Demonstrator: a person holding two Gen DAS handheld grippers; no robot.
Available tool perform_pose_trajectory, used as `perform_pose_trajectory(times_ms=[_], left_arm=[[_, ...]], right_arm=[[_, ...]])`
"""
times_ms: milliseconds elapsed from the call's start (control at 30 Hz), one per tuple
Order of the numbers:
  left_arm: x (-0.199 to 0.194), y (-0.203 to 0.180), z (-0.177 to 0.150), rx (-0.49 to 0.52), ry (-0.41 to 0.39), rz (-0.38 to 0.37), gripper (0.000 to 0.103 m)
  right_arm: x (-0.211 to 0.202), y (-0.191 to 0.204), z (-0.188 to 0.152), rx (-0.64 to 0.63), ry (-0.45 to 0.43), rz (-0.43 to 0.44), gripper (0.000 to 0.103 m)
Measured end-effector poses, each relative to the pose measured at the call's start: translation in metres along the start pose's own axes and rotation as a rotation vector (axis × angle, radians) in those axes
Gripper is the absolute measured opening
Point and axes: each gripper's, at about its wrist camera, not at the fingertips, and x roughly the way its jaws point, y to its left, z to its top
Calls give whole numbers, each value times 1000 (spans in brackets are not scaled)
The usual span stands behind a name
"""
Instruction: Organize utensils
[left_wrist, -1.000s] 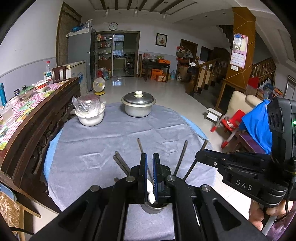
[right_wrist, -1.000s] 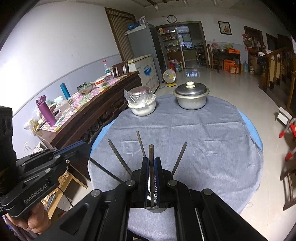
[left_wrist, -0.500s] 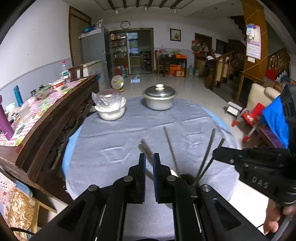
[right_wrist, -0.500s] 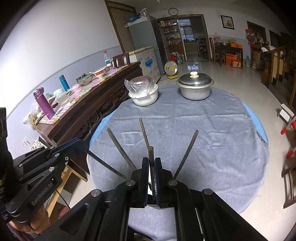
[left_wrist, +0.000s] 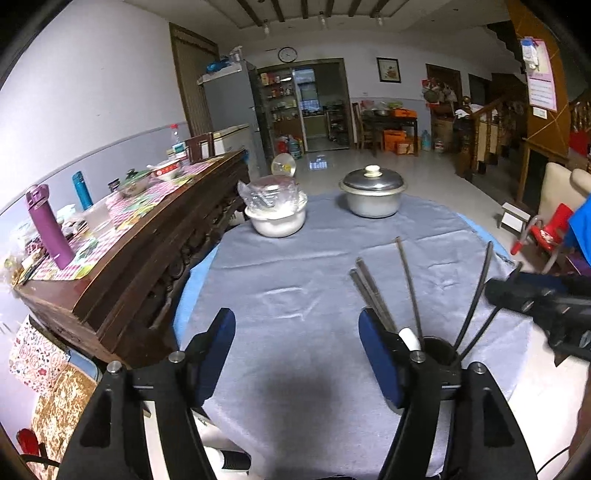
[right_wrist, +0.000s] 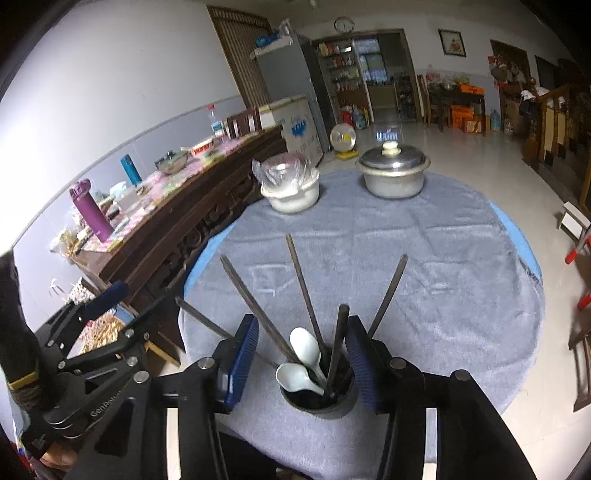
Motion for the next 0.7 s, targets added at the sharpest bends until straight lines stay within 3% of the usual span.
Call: perform_pose_trajectory(times_ms=[267,400,700], left_arm=[[4,24,-5,-62,24,18,75],[-2,26,-6,-66,9,29,86],[-22,28,-10,-96,-19,88,87]], right_arm=[[-21,-19,-1,73,-69,8,53],[-28,-19,-7,74,-69,15,53],[-49,-5,-22,56,-108,37,58]])
